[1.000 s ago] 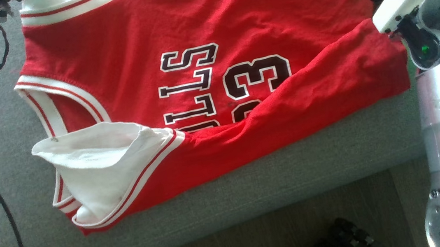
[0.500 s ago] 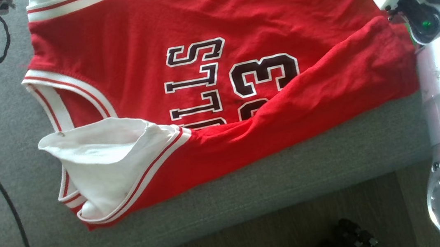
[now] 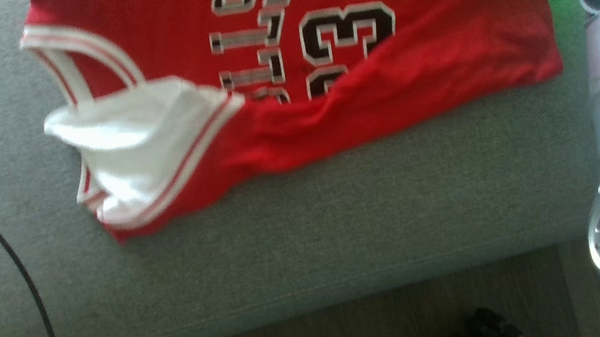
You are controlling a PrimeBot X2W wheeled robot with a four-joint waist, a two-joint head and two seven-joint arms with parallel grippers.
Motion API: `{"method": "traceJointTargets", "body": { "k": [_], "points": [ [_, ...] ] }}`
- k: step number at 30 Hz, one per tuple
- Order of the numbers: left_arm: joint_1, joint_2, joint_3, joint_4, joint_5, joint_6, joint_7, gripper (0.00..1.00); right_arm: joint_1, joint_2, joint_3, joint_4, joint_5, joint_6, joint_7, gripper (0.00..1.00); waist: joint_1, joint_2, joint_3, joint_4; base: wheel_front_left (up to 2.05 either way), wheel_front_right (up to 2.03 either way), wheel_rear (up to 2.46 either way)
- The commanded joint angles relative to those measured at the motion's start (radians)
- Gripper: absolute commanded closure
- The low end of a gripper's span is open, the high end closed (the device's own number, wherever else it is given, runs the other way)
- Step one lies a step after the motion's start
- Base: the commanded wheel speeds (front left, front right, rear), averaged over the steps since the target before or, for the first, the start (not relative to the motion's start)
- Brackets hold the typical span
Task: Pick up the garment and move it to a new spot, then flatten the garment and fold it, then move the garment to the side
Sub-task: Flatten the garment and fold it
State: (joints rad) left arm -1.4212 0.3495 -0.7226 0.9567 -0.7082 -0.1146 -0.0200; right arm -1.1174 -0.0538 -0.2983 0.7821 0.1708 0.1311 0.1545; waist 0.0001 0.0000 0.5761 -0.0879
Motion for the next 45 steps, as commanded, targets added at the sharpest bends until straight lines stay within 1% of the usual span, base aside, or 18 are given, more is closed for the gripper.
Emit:
{"method": "traceJointTargets", "body": {
  "k": [1, 5, 7, 9, 12, 15, 18, 20, 23, 29, 32, 37, 41, 45],
  "points": [
    [-0.069, 0.045, 0.041, -0.020, 0.000, 0.000, -0.034, 1.00, -0.043, 0.003, 0.000, -0.029, -0.009, 0.000, -0.013, 1.00, -0.0001, 0.0000, -0.005, 0.009, 0.00, 0.00, 0.00],
    [-0.042, 0.030, 0.040, -0.034, -0.039, -0.011, -0.064, 1.00, -0.040, 0.002, 0.010, -0.026, -0.015, 0.000, -0.006, 1.00, -0.0001, 0.0000, -0.021, 0.027, 0.00, 0.00, 0.00],
    [-0.011, 0.037, 0.025, -0.066, -0.055, -0.014, -0.072, 1.00, -0.015, -0.004, 0.029, -0.034, -0.001, 0.000, 0.010, 1.00, -0.0001, 0.0000, -0.032, 0.037, 0.00, 0.00, 0.00],
    [0.034, 0.052, 0.005, -0.129, -0.083, -0.015, -0.084, 1.00, 0.021, -0.019, 0.047, -0.055, 0.014, 0.000, 0.019, 1.00, -0.0001, 0.0000, -0.043, 0.046, 0.00, 0.00, 0.00],
    [0.122, 0.099, -0.037, -0.271, -0.135, -0.016, -0.099, 1.00, 0.089, -0.045, 0.072, -0.103, 0.044, 0.000, 0.037, 1.00, -0.0001, 0.0000, -0.062, 0.061, 0.00, 0.00, 0.00],
    [0.217, 0.181, -0.060, -0.412, -0.176, -0.016, -0.111, 1.00, 0.157, -0.071, 0.087, -0.162, 0.074, 0.000, 0.063, 1.00, -0.0001, 0.0000, -0.076, 0.074, 0.00, 0.00, 0.00],
    [0.309, 0.256, -0.049, -0.534, -0.210, -0.012, -0.122, 1.00, 0.218, -0.092, 0.085, -0.225, 0.096, 0.000, 0.093, 1.00, -0.0001, 0.0000, -0.086, 0.088, 0.00, 0.00, 0.00],
    [0.369, 0.300, -0.037, -0.611, -0.231, 0.006, -0.123, 1.00, 0.253, -0.102, 0.078, -0.266, 0.108, 0.000, 0.116, 1.00, -0.0001, 0.0000, -0.092, 0.096, 0.00, 0.00, 0.00],
    [0.455, 0.360, -0.023, -0.727, -0.261, 0.049, -0.113, 1.00, 0.297, -0.116, 0.062, -0.319, 0.113, 0.000, 0.152, 1.00, -0.0001, 0.0000, -0.094, 0.104, 0.00, 0.00, 0.00],
    [0.618, 0.452, -0.038, -0.923, -0.299, 0.137, -0.066, 1.00, 0.364, -0.126, 0.040, -0.405, 0.098, 0.000, 0.222, 1.00, -0.0001, 0.0000, -0.090, 0.119, 0.00, 0.00, 0.00],
    [0.683, 0.470, -0.052, -0.977, -0.317, 0.168, -0.053, 1.00, 0.393, -0.123, 0.046, -0.441, 0.087, 0.000, 0.261, 1.00, -0.0001, 0.0000, -0.085, 0.126, 0.00, 0.00, 0.00],
    [0.743, 0.472, -0.087, -1.012, -0.324, 0.189, -0.032, 1.00, 0.435, -0.127, 0.061, -0.486, 0.080, 0.000, 0.325, 1.00, -0.0001, 0.0000, -0.080, 0.134, 0.00, 0.00, 0.00],
    [0.766, 0.468, -0.097, -1.010, -0.324, 0.209, -0.033, 1.00, 0.467, -0.135, 0.067, -0.510, 0.071, 0.000, 0.367, 1.00, -0.0001, 0.0000, -0.083, 0.137, 0.00, 0.00, 0.00],
    [0.780, 0.459, -0.106, -0.987, -0.322, 0.227, -0.033, 1.00, 0.488, -0.133, 0.064, -0.523, 0.068, 0.000, 0.386, 0.99, -0.0001, 0.0000, -0.093, 0.138, 0.00, 0.00, 0.00]
  ]
}}
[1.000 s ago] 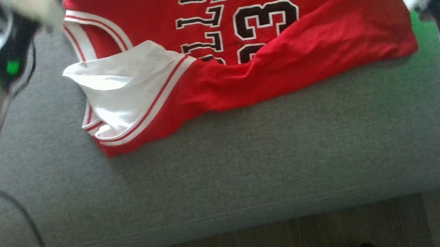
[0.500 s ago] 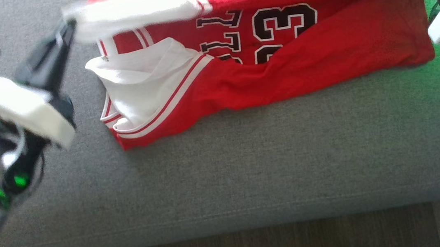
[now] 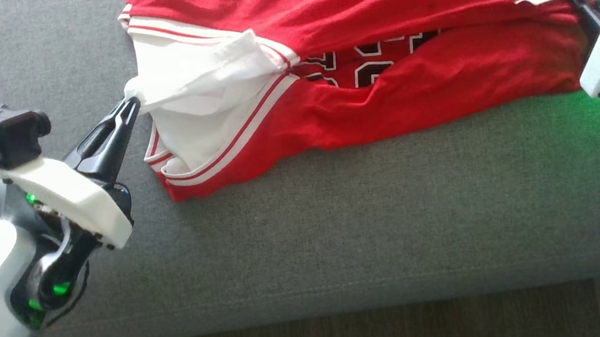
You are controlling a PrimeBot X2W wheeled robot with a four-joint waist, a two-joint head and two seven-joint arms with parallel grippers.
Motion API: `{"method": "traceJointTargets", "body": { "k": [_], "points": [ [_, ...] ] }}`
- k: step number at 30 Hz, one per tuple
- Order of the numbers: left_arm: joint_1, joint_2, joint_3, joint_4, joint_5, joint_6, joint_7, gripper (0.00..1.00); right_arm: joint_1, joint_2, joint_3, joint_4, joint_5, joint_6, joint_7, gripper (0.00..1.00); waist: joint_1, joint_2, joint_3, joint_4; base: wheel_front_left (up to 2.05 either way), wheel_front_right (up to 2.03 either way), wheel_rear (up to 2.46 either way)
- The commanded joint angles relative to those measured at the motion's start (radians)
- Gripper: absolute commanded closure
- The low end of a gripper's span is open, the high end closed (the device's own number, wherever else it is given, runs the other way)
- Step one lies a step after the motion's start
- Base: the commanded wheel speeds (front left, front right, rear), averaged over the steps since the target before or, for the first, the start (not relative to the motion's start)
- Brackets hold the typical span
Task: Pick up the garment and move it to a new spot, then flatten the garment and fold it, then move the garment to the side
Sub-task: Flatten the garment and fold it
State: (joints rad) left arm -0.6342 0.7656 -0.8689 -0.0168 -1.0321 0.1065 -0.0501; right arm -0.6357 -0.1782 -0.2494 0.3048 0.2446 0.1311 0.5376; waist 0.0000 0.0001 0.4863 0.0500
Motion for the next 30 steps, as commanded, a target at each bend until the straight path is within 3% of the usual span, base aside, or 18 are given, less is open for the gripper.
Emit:
{"method": "traceJointTargets", "body": {
  "k": [1, 2, 3, 4, 5, 10, 17, 23, 30],
  "points": [
    [-0.007, 0.043, 0.041, -0.013, 0.002, 0.005, -0.003, 1.00, 0.007, -0.009, 0.015, -0.046, -0.006, 0.000, 0.003, 0.99, 0.0000, -0.0001, -0.003, 0.000, 0.00, 0.00, 0.00],
    [-0.003, 0.037, 0.040, -0.007, 0.000, 0.009, -0.005, 1.00, 0.011, -0.008, 0.014, -0.047, -0.007, 0.000, 0.004, 0.67, 0.0000, -0.0001, -0.008, 0.000, 0.00, 0.00, 0.00],
    [0.001, 0.030, 0.040, 0.000, -0.006, 0.014, -0.006, 0.87, 0.014, -0.006, 0.011, -0.048, -0.007, 0.000, 0.000, 0.09, 0.0000, -0.0001, -0.013, 0.001, 0.00, 0.00, 0.00],
    [0.004, 0.022, 0.040, 0.006, -0.009, 0.019, -0.010, 0.54, 0.017, -0.002, 0.003, -0.050, -0.008, 0.000, -0.010, 0.00, 0.0000, -0.0001, -0.020, 0.001, 0.00, 0.00, 0.00],
    [0.009, 0.012, 0.044, 0.013, -0.016, 0.026, -0.017, 0.00, 0.019, 0.004, -0.008, -0.052, -0.009, 0.000, -0.024, 0.00, 0.0000, -0.0001, -0.028, 0.001, 0.00, 0.00, 0.00],
    [0.049, -0.035, 0.070, 0.019, -0.037, 0.064, -0.092, 0.00, 0.042, 0.047, -0.056, -0.085, -0.002, 0.000, -0.103, 0.00, 0.0000, -0.0001, -0.082, -0.001, 0.00, 0.00, 0.00],
    [0.152, -0.096, 0.114, -0.005, 0.010, 0.192, -0.195, 0.00, 0.154, 0.099, -0.032, -0.191, -0.038, 0.000, -0.267, 0.00, 0.0000, -0.0001, -0.163, -0.018, 0.00, 0.00, 0.00],
    [0.255, -0.189, 0.152, -0.066, 0.133, 0.296, -0.211, 0.00, 0.243, 0.126, -0.043, -0.172, -0.063, 0.000, -0.350, 0.00, 0.0000, -0.0001, -0.202, -0.016, 0.00, 0.00, 0.00],
    [0.354, -0.301, 0.176, -0.123, 0.275, 0.316, -0.211, 0.00, 0.254, 0.128, -0.063, -0.050, 0.000, 0.000, -0.408, 0.00, 0.0000, -0.0001, -0.208, 0.007, 0.00, 0.00, 0.00]
  ]
}}
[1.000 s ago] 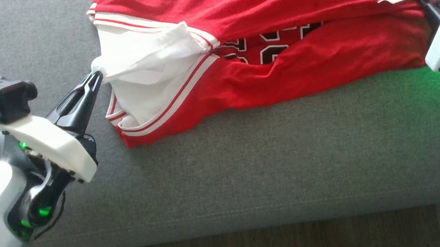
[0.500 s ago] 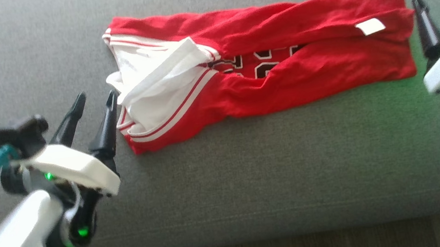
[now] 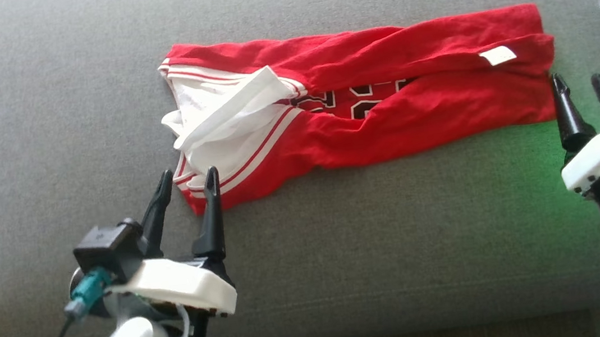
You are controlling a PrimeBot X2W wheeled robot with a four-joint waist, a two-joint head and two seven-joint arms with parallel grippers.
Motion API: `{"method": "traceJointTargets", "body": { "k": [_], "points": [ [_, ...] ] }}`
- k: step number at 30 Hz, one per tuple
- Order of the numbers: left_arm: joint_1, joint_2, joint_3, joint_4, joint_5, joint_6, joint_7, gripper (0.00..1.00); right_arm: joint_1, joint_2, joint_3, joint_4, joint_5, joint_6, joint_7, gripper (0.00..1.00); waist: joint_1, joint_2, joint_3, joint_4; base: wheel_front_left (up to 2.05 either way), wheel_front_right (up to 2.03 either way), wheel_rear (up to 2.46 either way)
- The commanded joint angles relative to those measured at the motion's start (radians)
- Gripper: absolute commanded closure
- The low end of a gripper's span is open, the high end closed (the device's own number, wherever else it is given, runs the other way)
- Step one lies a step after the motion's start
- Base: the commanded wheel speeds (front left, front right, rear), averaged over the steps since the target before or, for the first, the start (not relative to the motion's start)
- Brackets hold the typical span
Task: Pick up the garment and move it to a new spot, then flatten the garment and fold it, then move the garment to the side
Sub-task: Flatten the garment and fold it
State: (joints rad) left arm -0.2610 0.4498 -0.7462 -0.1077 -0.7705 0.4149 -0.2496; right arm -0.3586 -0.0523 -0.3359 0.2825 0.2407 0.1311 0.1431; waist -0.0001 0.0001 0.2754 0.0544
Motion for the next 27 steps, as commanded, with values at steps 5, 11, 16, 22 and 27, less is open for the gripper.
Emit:
{"method": "traceJointTargets", "body": {
  "k": [5, 11, 16, 22, 27],
  "points": [
    [0.004, -0.028, 0.091, -0.030, 0.078, -0.024, -0.012, 0.00, -0.082, 0.002, -0.002, 0.078, 0.014, 0.000, -0.070, 0.00, 0.0001, -0.0001, 0.031, 0.014, 0.00, 0.00, 0.00],
    [-0.015, -0.053, 0.094, -0.026, 0.135, -0.057, -0.012, 0.00, -0.205, 0.002, -0.030, 0.225, 0.031, 0.000, -0.102, 0.00, 0.0001, -0.0001, 0.077, 0.022, 0.00, 0.00, 0.00],
    [-0.028, -0.069, 0.089, -0.014, 0.149, -0.080, -0.012, 0.00, -0.292, 0.002, -0.078, 0.319, -0.031, 0.000, -0.113, 0.00, 0.0001, -0.0001, 0.112, 0.032, 0.00, 0.00, 0.00],
    [-0.048, -0.090, 0.106, 0.008, 0.162, -0.114, -0.012, 0.00, -0.373, 0.002, -0.128, 0.436, -0.118, 0.000, -0.087, 0.00, 0.0001, -0.0001, 0.144, 0.051, 0.00, 0.00, 0.00],
    [-0.045, -0.108, 0.126, 0.022, 0.175, -0.133, -0.012, 0.00, -0.361, 0.002, -0.111, 0.481, -0.109, 0.000, -0.068, 0.00, 0.0001, -0.0001, 0.140, 0.058, 0.00, 0.00, 0.00]
  ]
}}
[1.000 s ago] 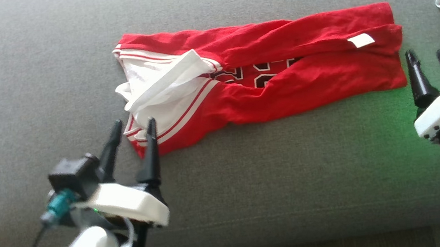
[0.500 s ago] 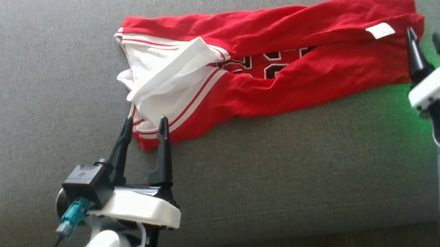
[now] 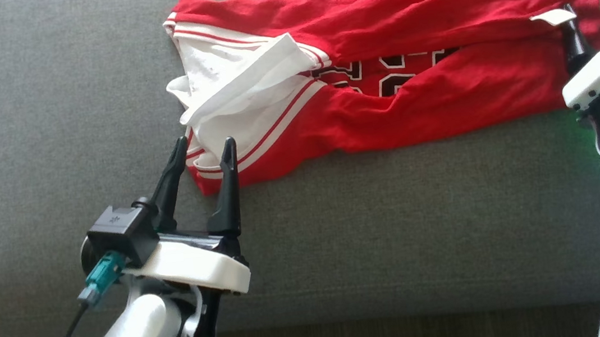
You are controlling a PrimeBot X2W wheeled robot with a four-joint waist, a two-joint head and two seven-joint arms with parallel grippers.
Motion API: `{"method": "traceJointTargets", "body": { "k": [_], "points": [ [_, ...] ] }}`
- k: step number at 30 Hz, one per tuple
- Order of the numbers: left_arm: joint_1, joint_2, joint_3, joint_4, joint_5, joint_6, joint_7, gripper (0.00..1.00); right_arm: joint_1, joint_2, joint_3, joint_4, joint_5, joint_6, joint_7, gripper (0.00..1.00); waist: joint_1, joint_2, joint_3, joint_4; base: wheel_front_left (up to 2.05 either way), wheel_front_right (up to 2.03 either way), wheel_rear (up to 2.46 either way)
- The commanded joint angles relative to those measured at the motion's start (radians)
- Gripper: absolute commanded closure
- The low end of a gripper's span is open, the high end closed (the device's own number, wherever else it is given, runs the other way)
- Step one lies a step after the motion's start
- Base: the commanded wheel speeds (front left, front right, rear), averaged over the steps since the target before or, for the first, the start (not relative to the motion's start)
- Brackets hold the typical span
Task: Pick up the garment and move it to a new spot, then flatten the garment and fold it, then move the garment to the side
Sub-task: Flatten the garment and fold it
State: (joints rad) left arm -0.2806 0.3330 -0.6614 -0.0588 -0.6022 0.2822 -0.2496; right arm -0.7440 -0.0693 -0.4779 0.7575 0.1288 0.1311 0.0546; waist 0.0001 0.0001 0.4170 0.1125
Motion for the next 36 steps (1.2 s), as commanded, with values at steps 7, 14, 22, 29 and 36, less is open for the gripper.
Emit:
{"method": "traceJointTargets", "body": {
  "k": [7, 14, 22, 29, 36],
  "points": [
    [0.005, -0.005, 0.069, -0.025, 0.026, -0.017, -0.012, 0.00, 0.138, 0.019, 0.057, -0.028, 0.078, 0.000, 0.030, 0.00, -0.0001, -0.0001, -0.030, -0.006, 0.00, 0.00, 0.00],
    [0.018, -0.010, 0.090, -0.035, 0.045, -0.030, -0.012, 0.00, 0.221, 0.019, 0.113, -0.104, 0.158, 0.000, 0.071, 0.23, -0.0001, -0.0001, -0.035, -0.031, 0.00, 0.00, 0.00],
    [0.010, -0.009, 0.088, -0.033, 0.060, -0.036, -0.012, 0.00, 0.190, 0.019, 0.082, -0.106, 0.169, 0.000, 0.100, 0.12, -0.0001, -0.0001, -0.031, -0.021, 0.00, 0.00, 0.00],
    [0.013, -0.027, 0.096, -0.032, 0.052, -0.042, -0.012, 0.00, 0.169, 0.019, 0.073, -0.069, 0.138, 0.000, 0.135, 0.82, -0.0001, -0.0001, -0.027, -0.002, 0.00, 0.00, 0.00],
    [0.019, -0.040, 0.112, -0.028, 0.050, -0.053, -0.012, 0.00, 0.172, 0.019, 0.076, -0.083, 0.111, 0.000, 0.151, 1.00, -0.0001, -0.0001, -0.031, 0.007, 0.00, 0.00, 0.00]
  ]
}}
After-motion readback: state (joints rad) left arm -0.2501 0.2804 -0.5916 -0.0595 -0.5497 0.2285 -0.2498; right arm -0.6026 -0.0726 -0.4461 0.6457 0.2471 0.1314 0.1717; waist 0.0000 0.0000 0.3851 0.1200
